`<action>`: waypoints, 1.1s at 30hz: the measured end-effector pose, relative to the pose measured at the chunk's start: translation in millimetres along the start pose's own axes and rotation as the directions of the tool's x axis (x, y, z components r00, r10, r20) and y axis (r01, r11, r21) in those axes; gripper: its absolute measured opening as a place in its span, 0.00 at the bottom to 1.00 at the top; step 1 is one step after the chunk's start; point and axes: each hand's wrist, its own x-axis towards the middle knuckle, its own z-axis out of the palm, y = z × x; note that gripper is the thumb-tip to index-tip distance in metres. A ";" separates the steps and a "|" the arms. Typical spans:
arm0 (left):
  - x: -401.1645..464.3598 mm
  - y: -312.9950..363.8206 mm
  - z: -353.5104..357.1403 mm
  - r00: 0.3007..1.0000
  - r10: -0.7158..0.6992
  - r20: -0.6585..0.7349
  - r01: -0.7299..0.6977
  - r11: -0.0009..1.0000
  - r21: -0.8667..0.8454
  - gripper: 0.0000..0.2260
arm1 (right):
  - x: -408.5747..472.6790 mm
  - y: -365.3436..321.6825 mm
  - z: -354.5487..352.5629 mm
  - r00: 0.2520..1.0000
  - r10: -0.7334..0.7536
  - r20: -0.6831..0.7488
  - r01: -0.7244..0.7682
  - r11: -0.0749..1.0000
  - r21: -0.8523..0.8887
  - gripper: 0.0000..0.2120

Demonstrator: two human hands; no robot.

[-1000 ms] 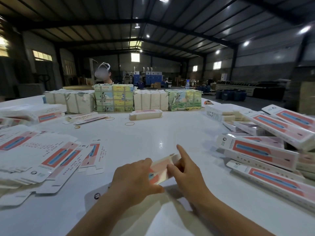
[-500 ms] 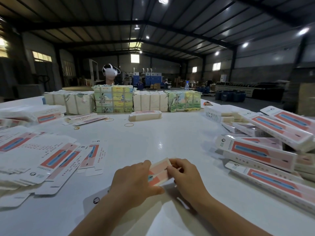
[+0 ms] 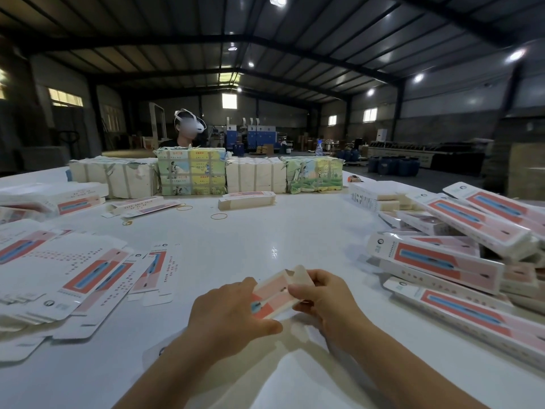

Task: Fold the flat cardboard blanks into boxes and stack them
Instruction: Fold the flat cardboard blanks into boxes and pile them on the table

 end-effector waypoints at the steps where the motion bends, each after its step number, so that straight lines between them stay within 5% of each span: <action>1: 0.3 0.4 0.2 1.000 -0.002 0.004 0.002 1.000 0.001 0.26 | -2.8 0.4 1.1 0.994 -0.097 -0.040 0.092 0.990 -0.107 0.07; 5: 2.3 1.0 2.6 0.999 -0.032 -0.018 0.032 0.999 0.035 0.23 | -18.9 2.6 16.3 0.889 -0.455 0.058 0.374 0.647 -0.665 0.05; 8: 3.5 0.1 5.7 0.997 -0.066 -0.033 0.067 0.997 0.043 0.23 | -23.6 7.1 22.5 0.864 -0.487 0.131 0.417 0.544 -0.729 0.05; 12: 3.8 -0.8 7.3 0.997 -0.060 -0.053 0.063 0.997 0.045 0.23 | -23.1 3.5 22.1 0.896 -0.444 0.023 0.389 0.758 -0.523 0.07; 17: 2.4 -1.1 8.3 0.997 -0.039 -0.060 0.042 0.997 0.058 0.28 | -14.0 -3.6 14.1 0.982 -0.176 -0.065 0.159 0.966 -0.203 0.05; 26: 0.8 1.6 7.2 0.994 -0.007 -0.105 0.010 1.000 0.025 0.26 | -9.1 -11.4 5.7 0.999 0.021 -0.028 -0.019 0.996 0.090 0.08; 33: -0.5 2.3 6.5 0.994 -0.001 -0.105 0.004 0.999 0.033 0.27 | -21.1 -8.9 12.5 0.984 -0.167 -0.063 0.158 0.980 -0.123 0.14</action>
